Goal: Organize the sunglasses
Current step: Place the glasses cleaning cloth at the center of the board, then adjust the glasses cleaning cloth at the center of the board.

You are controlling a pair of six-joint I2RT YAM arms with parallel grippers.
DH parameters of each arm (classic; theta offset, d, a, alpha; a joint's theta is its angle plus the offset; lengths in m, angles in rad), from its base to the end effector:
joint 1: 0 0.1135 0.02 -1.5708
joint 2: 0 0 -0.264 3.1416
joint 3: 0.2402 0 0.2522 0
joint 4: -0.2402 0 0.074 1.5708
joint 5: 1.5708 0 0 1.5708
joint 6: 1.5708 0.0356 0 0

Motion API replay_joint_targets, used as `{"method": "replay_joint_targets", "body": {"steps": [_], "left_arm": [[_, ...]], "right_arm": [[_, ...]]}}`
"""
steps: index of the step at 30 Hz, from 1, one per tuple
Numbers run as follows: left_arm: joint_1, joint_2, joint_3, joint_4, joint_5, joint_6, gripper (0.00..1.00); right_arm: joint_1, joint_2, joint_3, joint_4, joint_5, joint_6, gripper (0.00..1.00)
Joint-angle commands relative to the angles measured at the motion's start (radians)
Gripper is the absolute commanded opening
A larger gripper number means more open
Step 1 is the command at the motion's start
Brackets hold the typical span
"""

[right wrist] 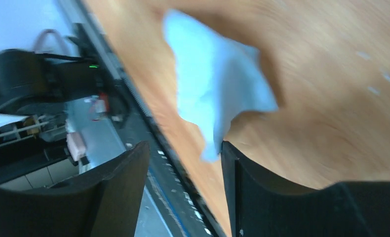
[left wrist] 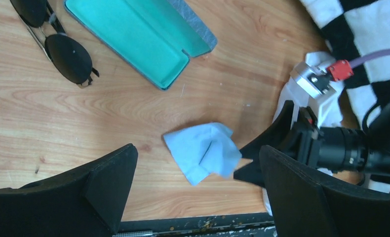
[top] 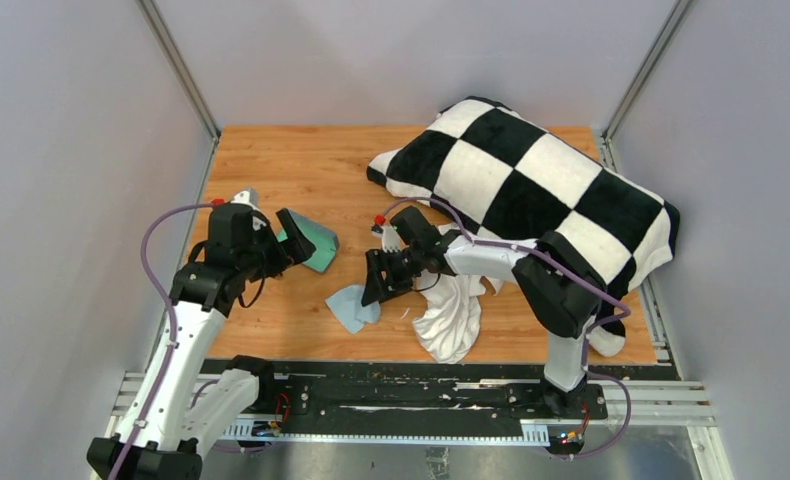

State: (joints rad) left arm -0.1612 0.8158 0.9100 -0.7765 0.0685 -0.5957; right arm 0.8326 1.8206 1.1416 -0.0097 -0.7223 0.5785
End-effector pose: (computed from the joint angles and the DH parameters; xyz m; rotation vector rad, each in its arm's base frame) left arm 0.1598 -0.0285 0.3195 -0.4583 2.2501 -0.4769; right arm 0.2459 0.3053 0.1982 -0.7606 2.4286 1.4873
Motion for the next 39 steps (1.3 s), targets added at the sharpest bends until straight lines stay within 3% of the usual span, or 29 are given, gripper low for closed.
{"method": "replay_joint_targets", "body": {"steps": [1,6,10,13,16,21,29,33,38,39], "left_arm": [[-0.066,0.02,-0.054,0.01,-0.026,-0.017,1.0],[-0.199,0.014,-0.138,0.013,-0.097,-0.094,1.0],[-0.348,-0.011,-0.292,0.08,-0.161,-0.287,1.0],[-0.436,-0.008,-0.376,0.136,-0.226,-0.418,0.98],[-0.472,0.023,-0.445,0.228,-0.27,-0.506,0.84],[-0.478,0.153,-0.541,0.478,-0.203,-0.625,0.59],[-0.529,0.247,-0.528,0.458,-0.262,-0.697,0.36],[-0.531,0.241,-0.528,0.421,-0.297,-0.706,0.31],[-0.531,0.211,-0.515,0.396,-0.363,-0.683,0.01],[-0.531,0.208,-0.51,0.4,-0.373,-0.654,0.0]], "right_arm": [[-0.019,-0.034,0.01,-0.182,0.157,-0.079,0.62],[-0.017,-0.158,0.016,-0.329,0.373,-0.188,0.56],[-0.01,-0.204,-0.051,-0.33,0.412,-0.193,0.46],[0.006,-0.217,-0.106,-0.301,0.41,-0.173,0.45],[0.035,-0.22,-0.138,-0.267,0.411,-0.151,0.43],[0.124,-0.223,-0.143,-0.251,0.524,-0.156,0.37],[0.144,-0.207,-0.166,-0.223,0.547,-0.148,0.37],[0.144,-0.203,-0.163,-0.207,0.537,-0.148,0.37],[0.164,-0.178,-0.164,-0.172,0.546,-0.138,0.43],[0.172,-0.17,-0.164,-0.164,0.552,-0.129,0.46]]}}
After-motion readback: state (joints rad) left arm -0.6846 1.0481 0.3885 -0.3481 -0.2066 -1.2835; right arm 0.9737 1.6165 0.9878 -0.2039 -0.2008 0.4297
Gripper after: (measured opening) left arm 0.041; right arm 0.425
